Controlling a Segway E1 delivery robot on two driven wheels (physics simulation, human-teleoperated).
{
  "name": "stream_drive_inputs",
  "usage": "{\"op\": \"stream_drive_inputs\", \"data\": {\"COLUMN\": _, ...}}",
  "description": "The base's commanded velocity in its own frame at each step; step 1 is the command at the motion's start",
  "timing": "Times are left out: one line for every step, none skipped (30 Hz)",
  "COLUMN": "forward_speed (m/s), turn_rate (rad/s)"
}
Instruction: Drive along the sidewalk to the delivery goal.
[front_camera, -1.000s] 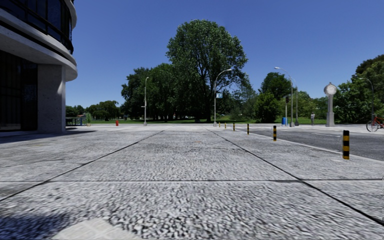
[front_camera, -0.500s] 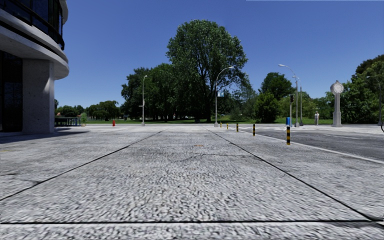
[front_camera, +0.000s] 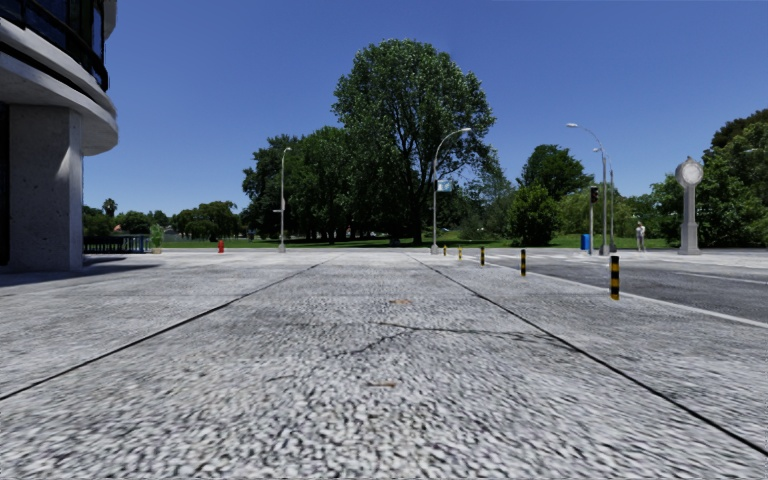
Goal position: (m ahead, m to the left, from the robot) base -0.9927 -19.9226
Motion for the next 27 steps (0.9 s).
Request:
{"op": "stream_drive_inputs", "data": {"forward_speed": 2.00, "turn_rate": 0.00}}
{"op": "stream_drive_inputs", "data": {"forward_speed": 2.00, "turn_rate": 0.00}}
{"op": "stream_drive_inputs", "data": {"forward_speed": 2.00, "turn_rate": 0.00}}
{"op": "stream_drive_inputs", "data": {"forward_speed": 2.00, "turn_rate": 0.00}}
{"op": "stream_drive_inputs", "data": {"forward_speed": 2.00, "turn_rate": 0.00}}
{"op": "stream_drive_inputs", "data": {"forward_speed": 2.00, "turn_rate": 0.00}}
{"op": "stream_drive_inputs", "data": {"forward_speed": 2.00, "turn_rate": 0.00}}
{"op": "stream_drive_inputs", "data": {"forward_speed": 2.00, "turn_rate": 0.00}}
{"op": "stream_drive_inputs", "data": {"forward_speed": 2.00, "turn_rate": 0.00}}
{"op": "stream_drive_inputs", "data": {"forward_speed": 2.00, "turn_rate": 0.00}}
{"op": "stream_drive_inputs", "data": {"forward_speed": 2.00, "turn_rate": 0.00}}
{"op": "stream_drive_inputs", "data": {"forward_speed": 2.00, "turn_rate": 0.00}}
{"op": "stream_drive_inputs", "data": {"forward_speed": 2.00, "turn_rate": 0.00}}
{"op": "stream_drive_inputs", "data": {"forward_speed": 2.00, "turn_rate": 0.00}}
{"op": "stream_drive_inputs", "data": {"forward_speed": 2.00, "turn_rate": 0.00}}
{"op": "stream_drive_inputs", "data": {"forward_speed": 2.00, "turn_rate": 0.00}}
{"op": "stream_drive_inputs", "data": {"forward_speed": 2.00, "turn_rate": 0.00}}
{"op": "stream_drive_inputs", "data": {"forward_speed": 2.00, "turn_rate": 0.00}}
{"op": "stream_drive_inputs", "data": {"forward_speed": 2.00, "turn_rate": 0.00}}
{"op": "stream_drive_inputs", "data": {"forward_speed": 2.00, "turn_rate": 0.00}}
{"op": "stream_drive_inputs", "data": {"forward_speed": 2.00, "turn_rate": 0.00}}
{"op": "stream_drive_inputs", "data": {"forward_speed": 2.00, "turn_rate": 0.00}}
{"op": "stream_drive_inputs", "data": {"forward_speed": 2.00, "turn_rate": 0.00}}
{"op": "stream_drive_inputs", "data": {"forward_speed": 2.00, "turn_rate": 0.00}}
{"op": "stream_drive_inputs", "data": {"forward_speed": 2.00, "turn_rate": 0.00}}
{"op": "stream_drive_inputs", "data": {"forward_speed": 2.00, "turn_rate": 0.00}}
{"op": "stream_drive_inputs", "data": {"forward_speed": 2.00, "turn_rate": 0.00}}
